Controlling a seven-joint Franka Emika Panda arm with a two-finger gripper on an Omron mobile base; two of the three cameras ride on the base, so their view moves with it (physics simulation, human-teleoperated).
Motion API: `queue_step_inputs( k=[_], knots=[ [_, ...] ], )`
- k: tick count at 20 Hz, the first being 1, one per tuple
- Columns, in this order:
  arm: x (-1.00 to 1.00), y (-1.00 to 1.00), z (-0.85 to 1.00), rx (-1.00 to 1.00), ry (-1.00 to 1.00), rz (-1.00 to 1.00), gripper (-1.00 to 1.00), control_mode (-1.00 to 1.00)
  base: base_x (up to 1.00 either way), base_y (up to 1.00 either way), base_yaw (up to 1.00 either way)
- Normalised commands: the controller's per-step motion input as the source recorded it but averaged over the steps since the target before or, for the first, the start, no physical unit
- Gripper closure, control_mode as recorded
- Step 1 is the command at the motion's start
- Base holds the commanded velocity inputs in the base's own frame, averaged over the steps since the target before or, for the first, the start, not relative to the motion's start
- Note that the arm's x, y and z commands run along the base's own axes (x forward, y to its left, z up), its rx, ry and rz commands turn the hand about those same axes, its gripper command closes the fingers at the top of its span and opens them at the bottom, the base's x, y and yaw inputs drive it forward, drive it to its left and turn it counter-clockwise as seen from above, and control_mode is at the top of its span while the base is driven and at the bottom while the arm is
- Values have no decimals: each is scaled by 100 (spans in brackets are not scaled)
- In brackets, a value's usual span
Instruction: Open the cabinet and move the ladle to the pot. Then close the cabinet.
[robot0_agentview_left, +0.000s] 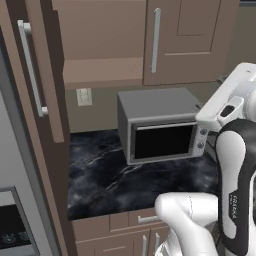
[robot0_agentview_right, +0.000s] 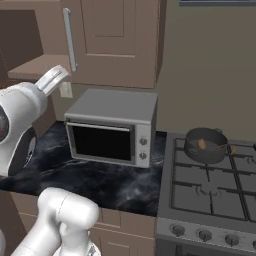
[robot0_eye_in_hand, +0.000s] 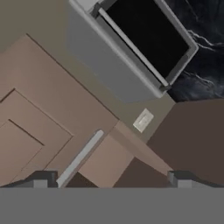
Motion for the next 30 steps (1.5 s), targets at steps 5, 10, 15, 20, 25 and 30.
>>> queue_step_inputs(
  k=[5, 10, 15, 20, 25, 30],
  knots=[
    [-67, 49, -3, -17, -10, 7, -100, -100, 0, 0, 0],
    [-51, 24, -2, -16, -5, 13, -100, -100, 0, 0, 0],
    [-43, 30, 0, -10, 2, 15, -100, -100, 0, 0, 0],
    [-21, 62, 0, -12, 4, 13, -100, -100, 0, 0, 0],
    [-9, 64, 0, -10, -1, 8, -100, -100, 0, 0, 0],
    [-2, 56, 0, -2, -18, 0, -100, -100, 0, 0, 0]
  ],
)
